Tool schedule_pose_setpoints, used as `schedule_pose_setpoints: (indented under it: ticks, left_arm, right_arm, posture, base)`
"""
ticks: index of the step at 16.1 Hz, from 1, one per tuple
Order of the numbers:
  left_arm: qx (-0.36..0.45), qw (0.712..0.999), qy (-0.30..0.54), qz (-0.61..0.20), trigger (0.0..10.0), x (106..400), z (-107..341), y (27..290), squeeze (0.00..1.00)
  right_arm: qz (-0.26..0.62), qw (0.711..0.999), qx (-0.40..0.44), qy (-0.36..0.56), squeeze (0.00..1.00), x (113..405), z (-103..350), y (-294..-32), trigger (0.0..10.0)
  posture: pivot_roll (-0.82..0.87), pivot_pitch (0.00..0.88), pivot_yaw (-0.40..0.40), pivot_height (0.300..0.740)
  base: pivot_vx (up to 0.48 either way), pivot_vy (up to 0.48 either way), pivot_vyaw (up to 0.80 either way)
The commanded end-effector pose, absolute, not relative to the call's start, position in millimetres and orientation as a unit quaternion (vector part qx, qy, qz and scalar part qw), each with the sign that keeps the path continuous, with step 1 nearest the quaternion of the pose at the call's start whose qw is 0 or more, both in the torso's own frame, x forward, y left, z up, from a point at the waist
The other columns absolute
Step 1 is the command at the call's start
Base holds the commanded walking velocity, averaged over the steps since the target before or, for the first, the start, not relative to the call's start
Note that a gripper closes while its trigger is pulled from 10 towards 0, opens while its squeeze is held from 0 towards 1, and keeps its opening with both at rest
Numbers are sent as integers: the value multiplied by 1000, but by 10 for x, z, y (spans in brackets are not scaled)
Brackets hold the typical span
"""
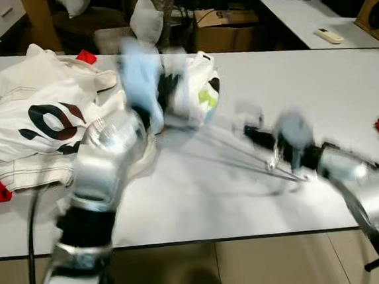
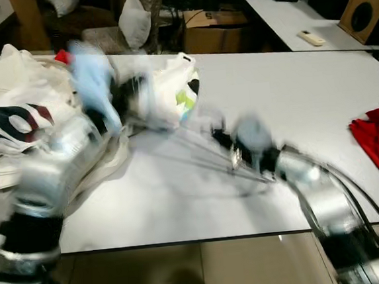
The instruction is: Hang hanger
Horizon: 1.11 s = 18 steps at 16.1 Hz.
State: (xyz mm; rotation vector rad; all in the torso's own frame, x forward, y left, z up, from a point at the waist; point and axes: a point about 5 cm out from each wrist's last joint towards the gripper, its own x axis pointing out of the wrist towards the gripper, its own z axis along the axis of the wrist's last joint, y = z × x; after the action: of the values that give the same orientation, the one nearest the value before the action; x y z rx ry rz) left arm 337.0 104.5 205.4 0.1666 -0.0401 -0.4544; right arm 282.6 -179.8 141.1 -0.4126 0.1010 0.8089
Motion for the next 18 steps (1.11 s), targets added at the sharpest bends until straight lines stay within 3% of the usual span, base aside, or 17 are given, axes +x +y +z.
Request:
schedule_pose_setpoints:
  ticks: [1,4,5,7,10,11,12,13,16,18]
  left_arm:
    - [123,978,1,-170,10000,3425,1832,1150,0]
    - [165,980,41,-102,10000,3495,1535,1402,0]
    - [162,985,45,-27,10000,3575,1498,1683,0]
    - [152,987,38,21,10000,3629,1558,1935,0]
    - [159,981,65,-91,10000,3526,1484,1979,0]
    - [184,955,103,-209,10000,3356,1347,1952,0]
    - [191,950,111,-221,10000,3319,1323,1981,0]
    - [188,945,116,-240,10000,3256,1322,2000,1000]
    - [161,929,125,-308,10000,3032,1373,1971,1000]
    - [109,940,76,-314,10000,2863,1655,1986,1000]
  right_arm:
    - [419,881,-213,59,0,2694,1423,-1807,10000]
    - [443,866,-216,86,0,2495,1364,-1865,10000]
    - [463,854,-216,102,0,2370,1376,-1890,10000]
    - [480,842,-219,108,0,2292,1429,-1907,10000]
    - [493,841,-199,97,0,2222,1648,-1987,10000]
    - [488,854,-172,56,0,2227,1922,-2034,10000]
    - [495,853,-160,36,0,2204,2058,-2038,10000]
    - [509,847,-152,20,0,2157,2202,-2050,10000]
    - [500,856,-131,-13,0,2159,2358,-2058,10000]
    - [452,884,-116,-1,0,2248,2289,-2028,10000]
  posture:
    - [-26,0,-28,740]
    - [-40,0,-20,740]
    - [-46,0,-18,740]
    - [-51,0,-17,740]
    - [-54,0,-16,740]
    - [-52,0,-24,740]
    - [-51,0,-27,740]
    - [-53,0,-27,740]
    - [-62,0,-24,740]
    - [-64,0,-32,740]
  base:
    - [0,0,0]
    - [0,0,0]
    - [0,0,0]
    - [0,0,0]
    - [0,0,0]
    - [0,0,0]
    - [0,0,0]
    - [0,0,0]
    - [0,0,0]
    - [0,0,0]
